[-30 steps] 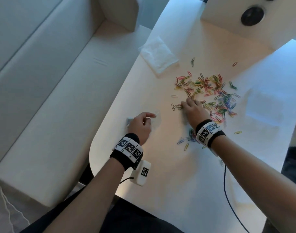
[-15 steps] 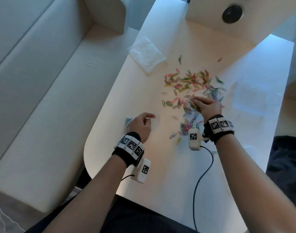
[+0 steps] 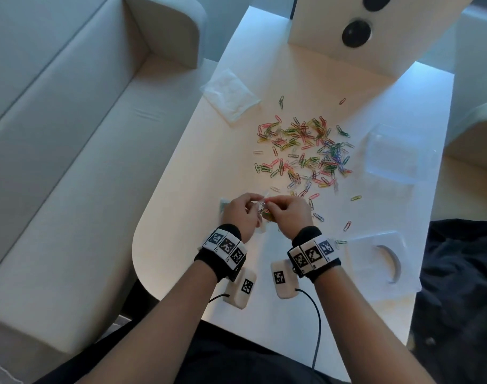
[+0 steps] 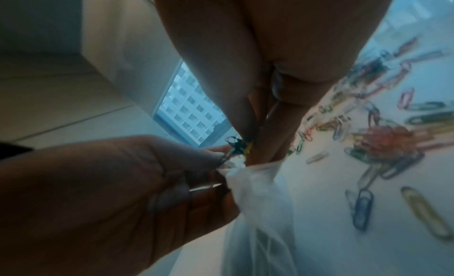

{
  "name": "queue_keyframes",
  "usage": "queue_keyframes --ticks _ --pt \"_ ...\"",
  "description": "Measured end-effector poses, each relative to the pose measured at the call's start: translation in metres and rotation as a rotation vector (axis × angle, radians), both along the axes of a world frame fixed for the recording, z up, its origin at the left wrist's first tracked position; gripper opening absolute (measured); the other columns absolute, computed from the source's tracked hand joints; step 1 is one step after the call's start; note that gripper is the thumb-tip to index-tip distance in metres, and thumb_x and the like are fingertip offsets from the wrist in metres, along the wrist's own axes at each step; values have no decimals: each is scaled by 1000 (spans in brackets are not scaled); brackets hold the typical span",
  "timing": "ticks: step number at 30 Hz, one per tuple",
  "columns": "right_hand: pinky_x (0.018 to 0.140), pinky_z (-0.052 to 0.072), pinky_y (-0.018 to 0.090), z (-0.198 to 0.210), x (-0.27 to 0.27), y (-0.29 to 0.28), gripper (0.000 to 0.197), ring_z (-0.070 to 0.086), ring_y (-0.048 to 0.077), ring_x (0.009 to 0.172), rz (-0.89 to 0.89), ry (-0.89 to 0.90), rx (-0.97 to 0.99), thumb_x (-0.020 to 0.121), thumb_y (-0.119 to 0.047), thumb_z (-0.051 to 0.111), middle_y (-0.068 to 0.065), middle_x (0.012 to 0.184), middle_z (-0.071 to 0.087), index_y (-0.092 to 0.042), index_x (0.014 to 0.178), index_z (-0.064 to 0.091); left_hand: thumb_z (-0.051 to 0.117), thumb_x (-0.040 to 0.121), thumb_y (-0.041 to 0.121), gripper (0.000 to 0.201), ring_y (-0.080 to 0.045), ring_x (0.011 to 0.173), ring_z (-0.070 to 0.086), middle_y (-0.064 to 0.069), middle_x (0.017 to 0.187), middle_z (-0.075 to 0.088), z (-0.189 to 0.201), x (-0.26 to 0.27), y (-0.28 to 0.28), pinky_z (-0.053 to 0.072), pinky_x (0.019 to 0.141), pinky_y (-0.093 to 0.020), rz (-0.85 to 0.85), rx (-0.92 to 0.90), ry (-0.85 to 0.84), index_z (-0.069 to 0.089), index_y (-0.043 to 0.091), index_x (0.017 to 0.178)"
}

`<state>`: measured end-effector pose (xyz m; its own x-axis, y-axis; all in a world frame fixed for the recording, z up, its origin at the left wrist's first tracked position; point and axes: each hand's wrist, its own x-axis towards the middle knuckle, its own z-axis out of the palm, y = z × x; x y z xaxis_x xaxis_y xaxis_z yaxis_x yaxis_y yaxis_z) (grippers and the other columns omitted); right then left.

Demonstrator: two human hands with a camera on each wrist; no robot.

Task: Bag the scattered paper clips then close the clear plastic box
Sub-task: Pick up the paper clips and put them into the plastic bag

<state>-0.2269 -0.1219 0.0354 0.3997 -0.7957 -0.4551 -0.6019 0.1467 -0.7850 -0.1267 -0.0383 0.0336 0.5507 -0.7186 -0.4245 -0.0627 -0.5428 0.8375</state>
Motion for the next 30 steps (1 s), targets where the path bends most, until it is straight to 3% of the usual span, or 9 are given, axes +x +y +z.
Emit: queue_keyframes --ticks 4,8,11,14,18,20,23,26,30 --pt "95 53 34 12 3 -2 31 67 20 97 82 140 -73 90 2 50 9 104 72 -4 112 70 51 96 8 23 -15 62 66 0 68 66 3 -10 2 60 76 -38 6 -14 17 67 15 110" --pt "87 55 32 16 6 2 16 67 18 84 153 212 -302 83 -6 67 5 88 73 -8 98 74 51 96 7 24 -13 63 67 -2 74 68 8 -11 2 57 65 -18 32 -28 20 68 15 111" --pt "83 55 38 17 6 2 15 66 22 84 232 232 -379 85 -5 63 5 87 73 -10 91 75 52 95 8 23 -15 65 70 0 74 69 8 -9 1 58 66 -22 41 -27 10 69 18 108" --pt "76 60 35 20 0 -6 27 72 21 80 231 67 -142 85 7 53 9 98 73 -6 97 74 53 94 9 22 -15 63 70 -1 71 70 8 -4 1 60 71 -32 70 -31 7 69 20 105" --pt "69 62 36 23 -20 -23 14 74 24 78 -77 -249 92 84 3 67 13 94 74 -3 95 71 52 94 8 22 -18 63 69 -5 68 70 9 6 5 60 76 -36 103 -26 53 69 19 102" --pt "80 60 37 9 -38 -38 20 72 22 87 -158 -37 -121 83 -11 72 9 101 73 -11 103 72 51 93 5 24 -14 60 65 -1 65 68 11 15 10 60 74 -34 104 -9 43 69 21 96" --pt "109 40 42 -31 -64 -55 73 48 27 129 47 478 -237 80 -45 73 11 141 49 -13 140 46 49 89 3 26 -9 56 61 2 60 64 15 34 23 55 66 -31 134 5 12 66 23 86" --pt "109 35 55 -60 -62 -47 106 27 38 140 216 623 -192 72 -70 64 11 158 21 -19 152 16 50 87 3 25 -12 55 61 2 54 63 16 46 33 57 68 -36 183 -21 13 66 22 86" --pt "106 39 51 -71 -34 -28 96 25 40 139 403 678 -386 76 -68 61 7 160 15 -26 150 17 51 87 3 23 -15 53 61 1 54 62 18 44 34 57 69 -34 196 -59 7 68 19 90"
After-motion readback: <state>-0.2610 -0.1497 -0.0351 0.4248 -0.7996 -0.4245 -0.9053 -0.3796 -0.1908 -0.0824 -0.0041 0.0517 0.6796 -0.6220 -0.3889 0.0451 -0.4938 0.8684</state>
